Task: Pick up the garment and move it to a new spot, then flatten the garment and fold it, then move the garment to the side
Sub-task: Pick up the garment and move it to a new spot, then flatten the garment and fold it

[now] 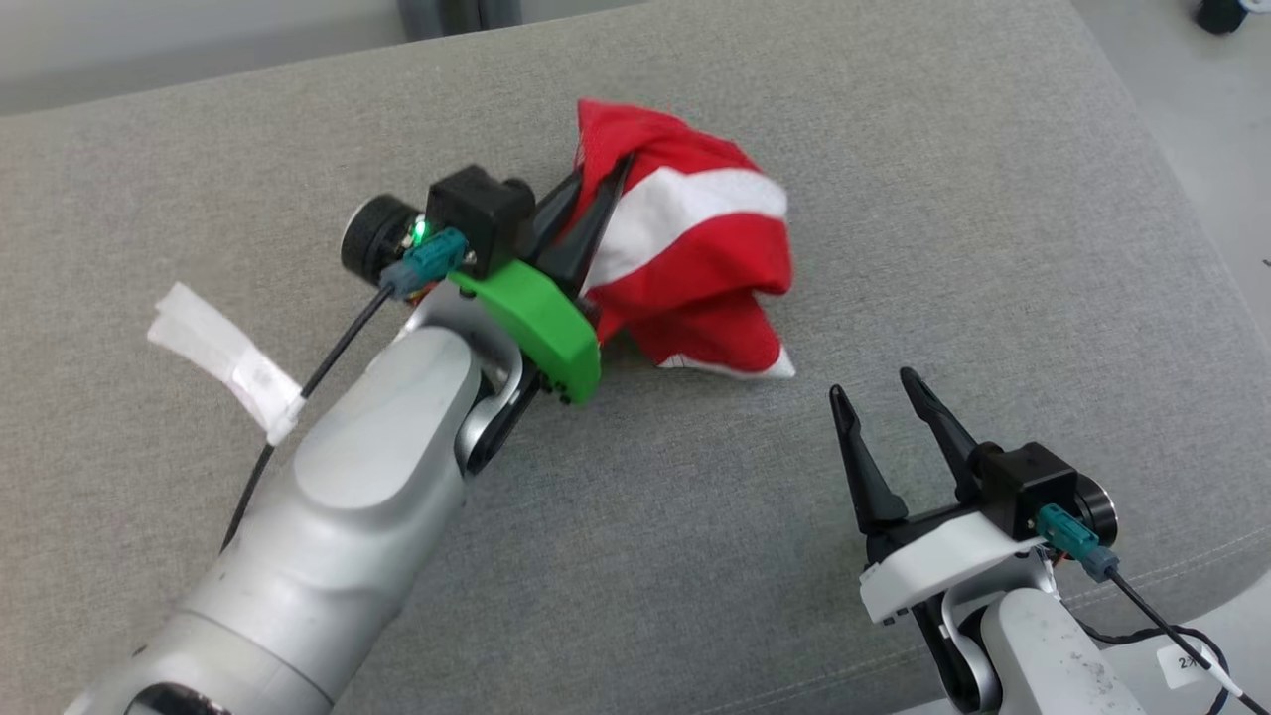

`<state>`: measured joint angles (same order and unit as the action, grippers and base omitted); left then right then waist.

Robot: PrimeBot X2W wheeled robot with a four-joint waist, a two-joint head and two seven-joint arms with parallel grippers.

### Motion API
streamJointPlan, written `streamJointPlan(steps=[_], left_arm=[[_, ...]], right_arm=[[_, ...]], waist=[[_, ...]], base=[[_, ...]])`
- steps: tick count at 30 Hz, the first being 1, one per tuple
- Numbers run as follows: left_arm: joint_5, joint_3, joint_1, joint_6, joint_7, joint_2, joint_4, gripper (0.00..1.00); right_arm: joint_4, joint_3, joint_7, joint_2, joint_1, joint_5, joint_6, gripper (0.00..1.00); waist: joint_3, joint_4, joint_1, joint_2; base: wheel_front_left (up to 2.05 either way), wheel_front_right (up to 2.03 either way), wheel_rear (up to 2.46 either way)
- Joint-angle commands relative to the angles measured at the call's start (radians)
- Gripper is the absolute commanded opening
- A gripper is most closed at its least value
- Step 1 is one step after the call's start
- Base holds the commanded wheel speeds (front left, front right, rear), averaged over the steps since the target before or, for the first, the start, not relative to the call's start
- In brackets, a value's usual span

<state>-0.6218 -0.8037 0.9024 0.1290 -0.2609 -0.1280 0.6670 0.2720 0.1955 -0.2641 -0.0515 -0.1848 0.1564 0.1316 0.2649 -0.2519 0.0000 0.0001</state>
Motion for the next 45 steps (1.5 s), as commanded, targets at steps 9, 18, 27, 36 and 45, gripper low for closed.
streamJointPlan(steps=[9,18,27,36,45], left_arm=[[0.069,0.171,-0.289,-0.034,-0.004,-0.117,0.004,1.0],[0.173,0.527,-0.599,-0.121,-0.004,-0.094,-0.21,1.0],[0.351,0.801,-0.854,-0.079,-0.003,0.033,-0.384,1.0],[0.406,0.868,-0.909,-0.043,-0.003,0.076,-0.417,1.0],[0.38,0.833,-0.86,-0.039,-0.003,0.077,-0.419,1.0]], right_arm=[[-0.009,-0.005,-0.001,-0.001,-0.017,-0.022,-0.002,1.0],[-0.023,-0.044,-0.001,-0.001,0.012,-0.029,-0.002,1.0],[-0.009,-0.1,-0.001,-0.001,0.076,-0.034,-0.002,1.0],[0.011,-0.112,-0.001,-0.001,0.113,-0.036,-0.002,1.0],[0.012,-0.135,-0.001,-0.001,0.059,-0.043,-0.002,1.0]], waist=[[-0.02,0.045,0.0,-0.0001],[-0.087,0.119,0.0,-0.0001],[-0.174,0.178,0.0,-0.0001],[-0.199,0.202,0.0,-0.0001],[-0.139,0.213,0.0,-0.0001]], base=[[0.0,0.0,0.0],[0.0,0.0,0.0],[0.0,0.0,0.0],[0.0,0.0,0.0],[0.0,0.0,0.0]])
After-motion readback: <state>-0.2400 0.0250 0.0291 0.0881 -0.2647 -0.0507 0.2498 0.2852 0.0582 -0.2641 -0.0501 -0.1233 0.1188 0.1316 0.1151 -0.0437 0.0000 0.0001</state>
